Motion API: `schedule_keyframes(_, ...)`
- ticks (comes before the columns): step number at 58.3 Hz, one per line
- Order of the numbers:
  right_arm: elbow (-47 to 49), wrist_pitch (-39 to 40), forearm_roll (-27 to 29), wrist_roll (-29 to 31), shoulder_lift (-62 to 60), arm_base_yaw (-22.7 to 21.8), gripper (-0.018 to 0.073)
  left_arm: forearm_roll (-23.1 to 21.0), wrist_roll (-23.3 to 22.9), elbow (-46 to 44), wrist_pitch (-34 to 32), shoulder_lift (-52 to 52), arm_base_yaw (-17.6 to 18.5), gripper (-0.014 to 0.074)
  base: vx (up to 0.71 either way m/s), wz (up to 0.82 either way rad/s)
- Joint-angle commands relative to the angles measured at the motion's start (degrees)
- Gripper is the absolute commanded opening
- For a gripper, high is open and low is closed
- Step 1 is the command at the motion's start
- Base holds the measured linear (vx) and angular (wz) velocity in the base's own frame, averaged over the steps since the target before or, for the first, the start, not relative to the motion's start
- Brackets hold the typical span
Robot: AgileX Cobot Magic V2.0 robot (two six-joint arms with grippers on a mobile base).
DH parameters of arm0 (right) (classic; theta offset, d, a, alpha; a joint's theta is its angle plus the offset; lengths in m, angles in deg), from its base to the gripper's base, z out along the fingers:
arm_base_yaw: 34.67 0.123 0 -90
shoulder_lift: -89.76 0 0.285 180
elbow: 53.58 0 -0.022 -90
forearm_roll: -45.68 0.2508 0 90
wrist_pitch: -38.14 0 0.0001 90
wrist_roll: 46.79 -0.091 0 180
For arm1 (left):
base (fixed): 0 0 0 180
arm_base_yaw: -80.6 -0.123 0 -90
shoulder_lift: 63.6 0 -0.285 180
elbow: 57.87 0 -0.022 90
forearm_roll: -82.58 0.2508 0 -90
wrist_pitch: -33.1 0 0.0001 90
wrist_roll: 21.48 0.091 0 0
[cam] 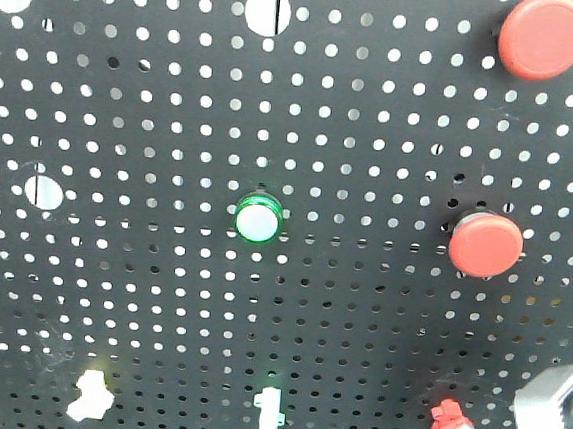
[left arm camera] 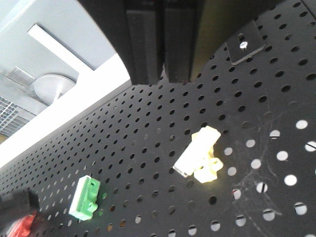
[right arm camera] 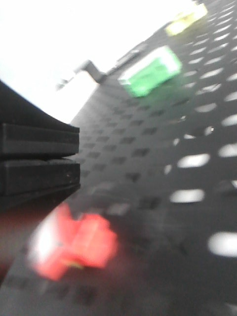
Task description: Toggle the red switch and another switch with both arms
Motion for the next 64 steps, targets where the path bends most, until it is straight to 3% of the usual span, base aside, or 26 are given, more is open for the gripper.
schedule_keyframes(1,1.74,0.97,-3.44,-3.75,-0.77,-0.47,-0.0006,-0.85,-0.28,-1.6,-3.62,0.02,0.31,0.0003,0.0,0.0)
schedule_keyframes(15,1.74,-1.52,-12.83,-7.59,-7.85,-0.47,-0.0006,-0.96,-0.28,-1.6,-3.14,0.21,0.31,0.0003,0.0,0.0)
schedule_keyframes(28,-1.68,6.35,-29.08,-22.83,-23.89,-0.47,-0.0006,-0.95,-0.28,-1.6,0.57,3.91,0.31,0.0003,0.0,0.0)
schedule_keyframes(36,-7.02,11.94,-36.62,-27.89,-34.12,-0.47,-0.0006,0.34,-0.22,-0.89,0.35,7.1,0.31,0.0003,0.0,0.0)
schedule_keyframes(47,-12.02,17.99,-37.72,-27.95,-43.61,-0.47,-0.0006,1.95,-0.29,2.03,-7.41,7.33,0.31,0.0003,0.0,0.0)
schedule_keyframes(64,-12.28,16.38,-37.61,-27.95,-46.13,-0.47,-0.0006,1.59,-0.29,2.03,-6.26,7.33,0.31,0.0003,0.0,0.0)
